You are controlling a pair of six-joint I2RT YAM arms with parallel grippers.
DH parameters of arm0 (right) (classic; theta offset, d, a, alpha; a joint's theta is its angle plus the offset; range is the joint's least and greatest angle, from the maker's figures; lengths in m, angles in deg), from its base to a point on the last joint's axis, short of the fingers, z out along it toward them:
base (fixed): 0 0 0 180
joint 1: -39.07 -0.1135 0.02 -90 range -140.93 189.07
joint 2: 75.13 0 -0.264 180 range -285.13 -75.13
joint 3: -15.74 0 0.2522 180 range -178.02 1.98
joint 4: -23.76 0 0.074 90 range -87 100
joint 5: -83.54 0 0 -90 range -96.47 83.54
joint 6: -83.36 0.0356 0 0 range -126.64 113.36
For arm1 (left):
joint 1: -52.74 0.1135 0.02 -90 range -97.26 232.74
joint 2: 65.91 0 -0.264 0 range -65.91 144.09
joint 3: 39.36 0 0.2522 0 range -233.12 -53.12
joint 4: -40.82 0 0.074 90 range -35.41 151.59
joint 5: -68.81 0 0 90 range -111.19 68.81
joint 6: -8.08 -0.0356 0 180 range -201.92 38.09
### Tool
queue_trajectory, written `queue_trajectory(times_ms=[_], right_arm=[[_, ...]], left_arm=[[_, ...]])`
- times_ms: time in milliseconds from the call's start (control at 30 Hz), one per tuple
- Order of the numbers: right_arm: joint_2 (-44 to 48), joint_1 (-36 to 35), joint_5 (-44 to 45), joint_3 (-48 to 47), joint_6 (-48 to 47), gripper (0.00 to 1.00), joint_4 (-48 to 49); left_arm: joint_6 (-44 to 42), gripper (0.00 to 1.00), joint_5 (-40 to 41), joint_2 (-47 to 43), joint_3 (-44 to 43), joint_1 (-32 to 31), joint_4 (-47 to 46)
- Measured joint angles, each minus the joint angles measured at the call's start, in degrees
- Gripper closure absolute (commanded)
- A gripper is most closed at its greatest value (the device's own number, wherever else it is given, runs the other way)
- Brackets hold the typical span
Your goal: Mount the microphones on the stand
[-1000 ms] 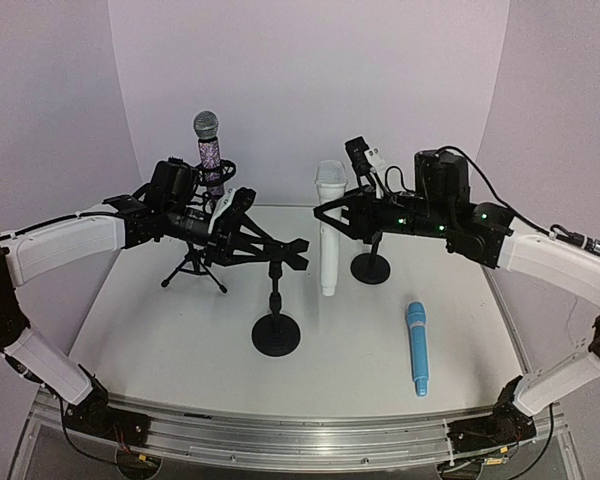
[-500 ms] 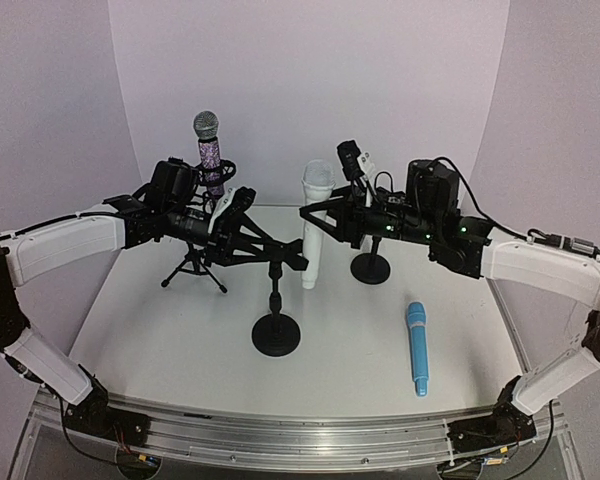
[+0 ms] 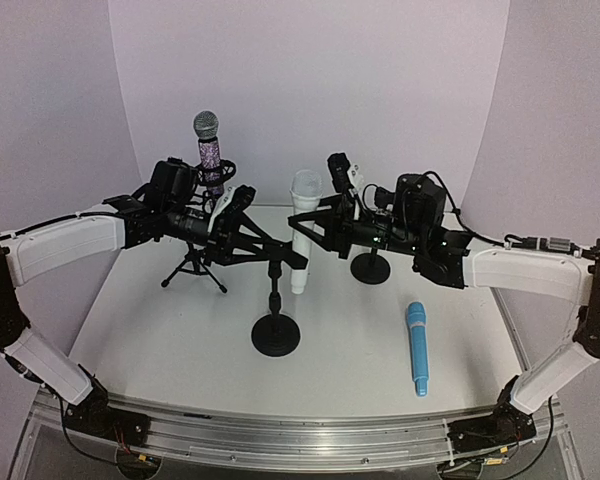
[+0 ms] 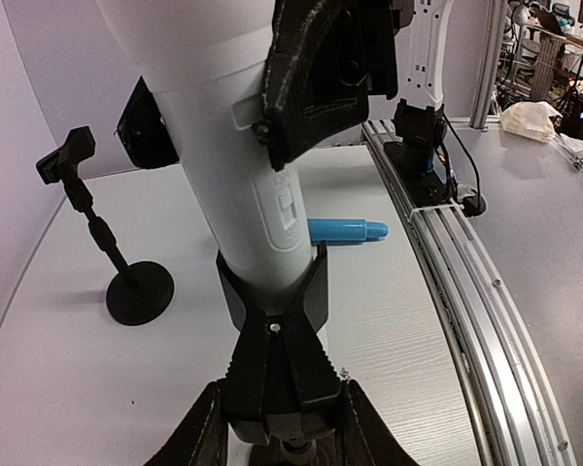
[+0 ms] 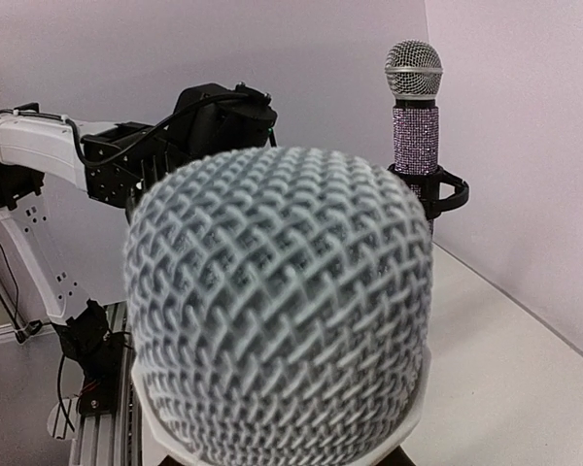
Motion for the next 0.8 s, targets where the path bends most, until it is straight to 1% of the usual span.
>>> queue_trajectory(times_ms=[267,467,567,800], right_arm=[[-1.6,-0.1,-0.1,0.1,0.2,1.00,3.3],[-1.6,-0.2,0.0,2.8,0.3,1.00,6.9],[-1.6,-0.3,0.2,4.3,0.4,1.00,7.3],[-2.0,-0.5,0.3,4.2,0.2,1.00,7.5]], left_arm=[[1.0,1.00,0.4,0.0,0.0,0.3,0.0],[1.1,1.00,0.4,0.0,0.1,0.3,-0.1],[1.1,1.00,0.2,0.0,0.5,0.2,-0.9],[1.1,1.00,0.0,0.0,0.5,0.2,-1.0]])
